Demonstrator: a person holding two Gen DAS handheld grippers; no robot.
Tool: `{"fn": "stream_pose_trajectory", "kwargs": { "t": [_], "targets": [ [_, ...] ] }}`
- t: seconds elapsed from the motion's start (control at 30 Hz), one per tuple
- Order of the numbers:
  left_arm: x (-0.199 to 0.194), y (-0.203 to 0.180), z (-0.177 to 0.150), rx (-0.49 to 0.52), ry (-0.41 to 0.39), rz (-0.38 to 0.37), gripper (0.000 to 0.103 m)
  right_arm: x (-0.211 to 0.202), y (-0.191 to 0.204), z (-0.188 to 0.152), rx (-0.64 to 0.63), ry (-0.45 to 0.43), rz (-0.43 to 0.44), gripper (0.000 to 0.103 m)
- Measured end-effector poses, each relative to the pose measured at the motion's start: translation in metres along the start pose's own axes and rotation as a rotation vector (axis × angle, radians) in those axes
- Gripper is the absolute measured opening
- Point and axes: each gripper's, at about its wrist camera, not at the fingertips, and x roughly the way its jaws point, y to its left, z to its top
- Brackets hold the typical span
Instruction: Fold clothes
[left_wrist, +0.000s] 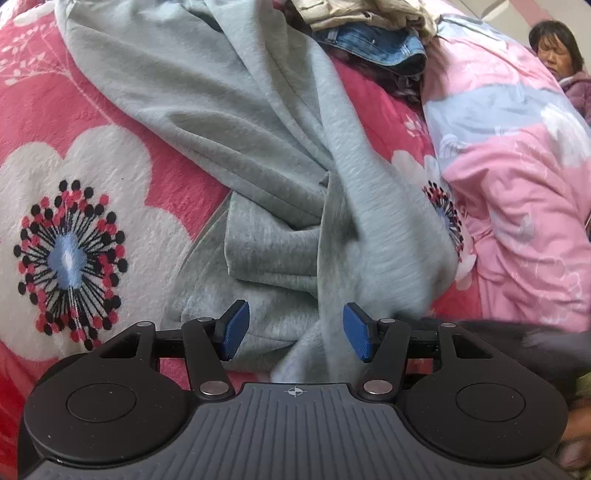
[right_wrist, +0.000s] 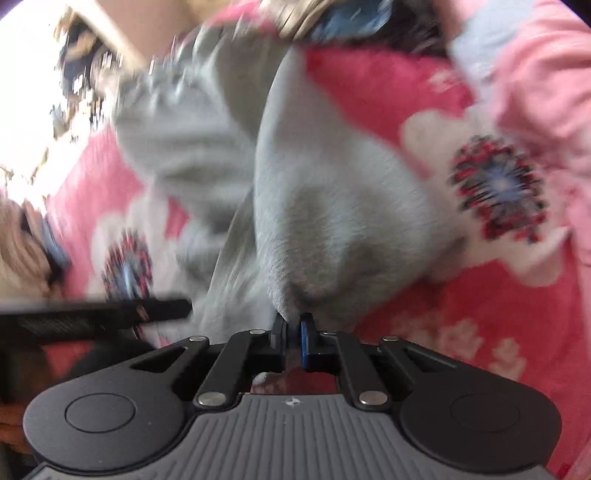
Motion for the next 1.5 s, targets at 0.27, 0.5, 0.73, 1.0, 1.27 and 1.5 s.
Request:
{"fn": "stream_pose_trajectory", "kwargs": {
  "t": [0.27,0.5,0.73,1.0,1.27,1.5],
  "targets": [
    [0.013,0.020,0.017,-0.048,-0.003,0.009,0.056,-0.058,-0.055,0.080,-0.095,-0.219,-0.387,0.011],
    [0.029,0.037,0.035,-0.070,-0.006,0.049,0.057,-0.049,-0.039,0.085,-0.227,-0.355,-0.657,0.052],
    [0.064,0.027,0.039,-0.035,0.008,0.079,0.055,-0.046,-0.039,0.070,-0.068,-0.291,-0.239,0.054],
    [0.041,0.000,0.024,0.043,-0.016,0.003,0.008,0.022,-0.005,0.030,-0.215,-0.035,0.051,0.059],
    [-0.002,0.001,0.015,0.004,-0.008,-0.134,0.008,0.067,0.065,-0.005,-0.797,-0.158,0.029,0.075],
    [-0.037,-0.011,0.008,0.024,0.062,-0.352,0.006,0.018,0.052,0.002,-0.793,-0.124,0.264,0.010]
  ]
}}
